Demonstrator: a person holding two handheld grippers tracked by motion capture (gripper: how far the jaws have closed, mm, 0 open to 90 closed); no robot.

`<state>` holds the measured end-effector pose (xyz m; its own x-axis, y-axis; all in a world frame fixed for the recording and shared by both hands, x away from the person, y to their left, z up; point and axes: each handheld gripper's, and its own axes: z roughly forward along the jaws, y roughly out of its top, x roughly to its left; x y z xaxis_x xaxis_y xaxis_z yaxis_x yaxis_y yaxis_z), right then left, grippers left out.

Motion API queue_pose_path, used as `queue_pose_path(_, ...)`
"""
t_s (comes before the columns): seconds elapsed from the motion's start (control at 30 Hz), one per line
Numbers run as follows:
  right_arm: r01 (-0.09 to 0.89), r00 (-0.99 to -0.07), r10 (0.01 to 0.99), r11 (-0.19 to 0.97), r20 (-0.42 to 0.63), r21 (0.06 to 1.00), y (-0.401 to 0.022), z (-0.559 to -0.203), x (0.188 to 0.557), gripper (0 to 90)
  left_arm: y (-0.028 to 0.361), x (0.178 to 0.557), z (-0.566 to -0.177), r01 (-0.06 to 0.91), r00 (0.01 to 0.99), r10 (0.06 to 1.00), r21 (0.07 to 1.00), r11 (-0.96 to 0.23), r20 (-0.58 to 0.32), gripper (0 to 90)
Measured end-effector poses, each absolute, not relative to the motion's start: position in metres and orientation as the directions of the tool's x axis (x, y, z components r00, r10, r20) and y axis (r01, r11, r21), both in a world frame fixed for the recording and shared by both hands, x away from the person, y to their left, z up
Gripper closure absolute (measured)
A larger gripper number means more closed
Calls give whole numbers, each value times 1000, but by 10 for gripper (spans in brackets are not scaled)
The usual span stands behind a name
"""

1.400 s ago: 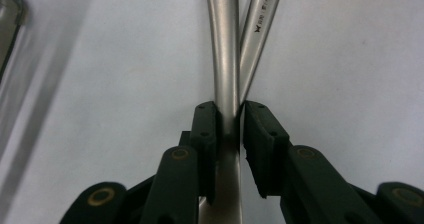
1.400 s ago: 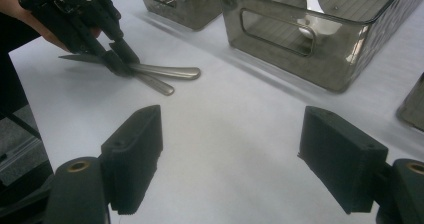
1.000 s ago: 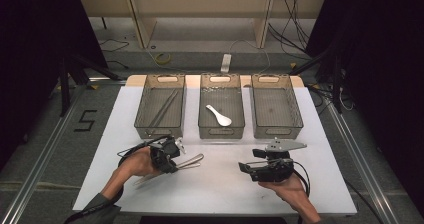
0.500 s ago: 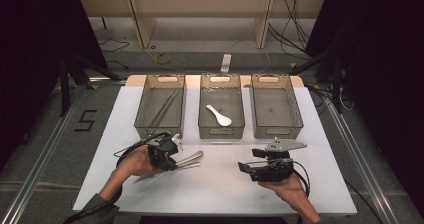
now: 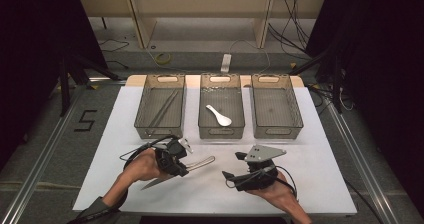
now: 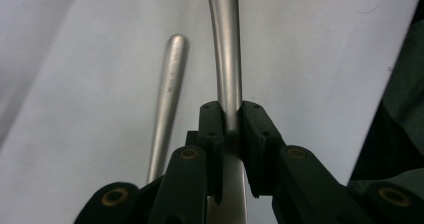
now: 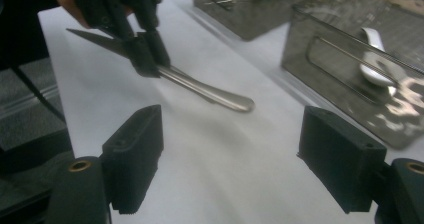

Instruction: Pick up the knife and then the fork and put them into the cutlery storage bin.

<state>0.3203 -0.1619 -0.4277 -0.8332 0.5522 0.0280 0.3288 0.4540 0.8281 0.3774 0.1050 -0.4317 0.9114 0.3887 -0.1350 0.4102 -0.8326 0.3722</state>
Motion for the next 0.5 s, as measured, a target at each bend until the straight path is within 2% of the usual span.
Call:
queue_pose_path(0.13,267,-861,506,526,-45,808,-147,-432,316,271,97,374,-431,396,918,365,370,-841,-153,793)
queue_pose_path(0.4,184,-902,414,630,-125,754,-124,-441,308,276,83,365,-430,357,934,320,360,-862,-160,793)
queue_pose_path(0.5,141,-907,382,672,-177,727,-118,-445,305,313,78,364,-429,356,933,306,363,-861,-189,793)
